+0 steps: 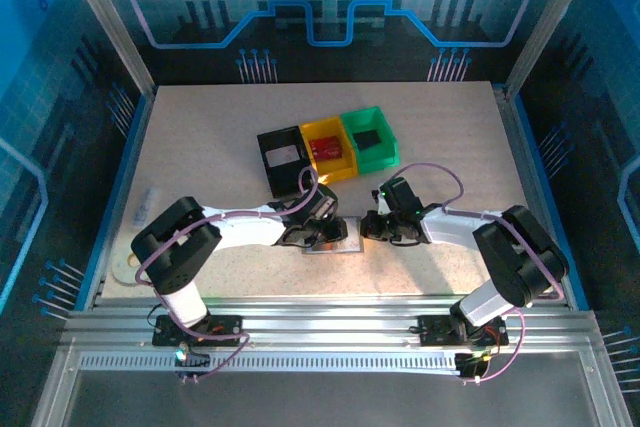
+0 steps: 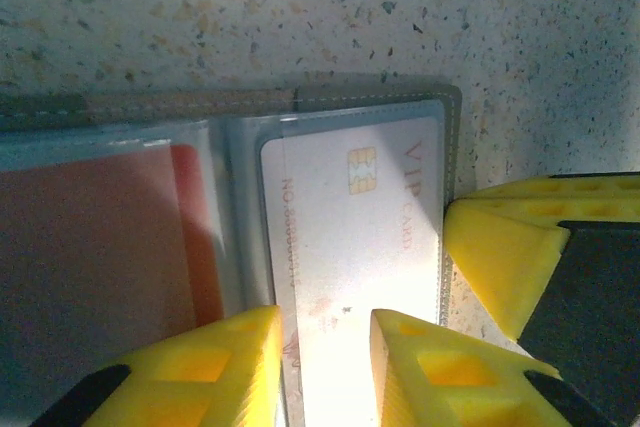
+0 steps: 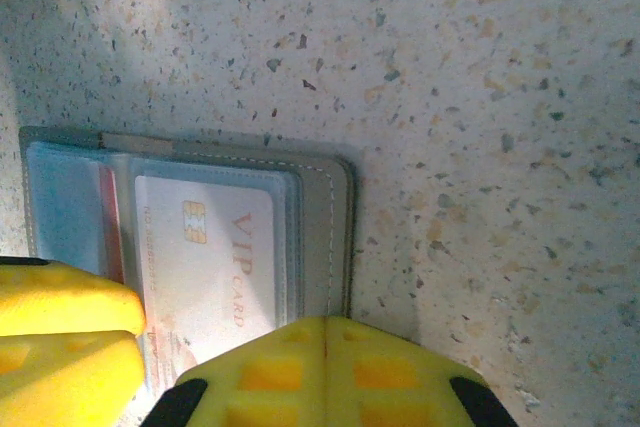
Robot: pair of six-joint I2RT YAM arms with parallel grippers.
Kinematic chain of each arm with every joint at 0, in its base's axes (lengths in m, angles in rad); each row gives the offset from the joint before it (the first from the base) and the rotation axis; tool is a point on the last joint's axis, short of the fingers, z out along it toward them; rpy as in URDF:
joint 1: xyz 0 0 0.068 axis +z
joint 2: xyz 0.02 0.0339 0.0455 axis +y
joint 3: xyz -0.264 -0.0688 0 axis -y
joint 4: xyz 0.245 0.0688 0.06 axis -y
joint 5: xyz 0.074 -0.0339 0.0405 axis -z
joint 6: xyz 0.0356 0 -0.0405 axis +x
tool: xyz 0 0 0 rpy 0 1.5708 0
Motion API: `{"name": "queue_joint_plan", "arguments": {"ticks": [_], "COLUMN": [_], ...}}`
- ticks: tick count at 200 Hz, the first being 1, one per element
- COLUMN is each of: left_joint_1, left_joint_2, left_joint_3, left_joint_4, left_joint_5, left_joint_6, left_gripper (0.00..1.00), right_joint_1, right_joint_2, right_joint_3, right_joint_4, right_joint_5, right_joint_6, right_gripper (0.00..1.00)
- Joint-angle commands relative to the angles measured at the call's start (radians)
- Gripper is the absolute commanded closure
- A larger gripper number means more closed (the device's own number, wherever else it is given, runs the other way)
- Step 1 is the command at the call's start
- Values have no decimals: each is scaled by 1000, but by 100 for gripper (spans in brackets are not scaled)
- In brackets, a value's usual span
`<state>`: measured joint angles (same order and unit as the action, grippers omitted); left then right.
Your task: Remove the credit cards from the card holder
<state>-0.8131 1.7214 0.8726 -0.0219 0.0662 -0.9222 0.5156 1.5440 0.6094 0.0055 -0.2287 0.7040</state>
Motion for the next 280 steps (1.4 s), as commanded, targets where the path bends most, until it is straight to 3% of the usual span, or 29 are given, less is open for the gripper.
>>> {"name": "queue_joint_plan", "arguments": {"ticks": [1,187,280], "left_joint_1": [-5,-20,-21], "left_joint_2": [6,36,-42], "left_joint_3": [3,-52,-101], "left_joint_4": [-40,42,100], "left_joint_5": [-37,-59,-72], "left_joint_6": [3,-16,-25], "left_gripper": [71,72,75], "right_joint_1": [1,2,2], "right_joint_2": [42,56,69], "right_joint_3": [-39,-49,-51], "right_joint_4": [-48,-29,-21], "right_joint_5": [15,0,-9], "right_joint_6": [7,12,13], "right_gripper": [100,100,100]}}
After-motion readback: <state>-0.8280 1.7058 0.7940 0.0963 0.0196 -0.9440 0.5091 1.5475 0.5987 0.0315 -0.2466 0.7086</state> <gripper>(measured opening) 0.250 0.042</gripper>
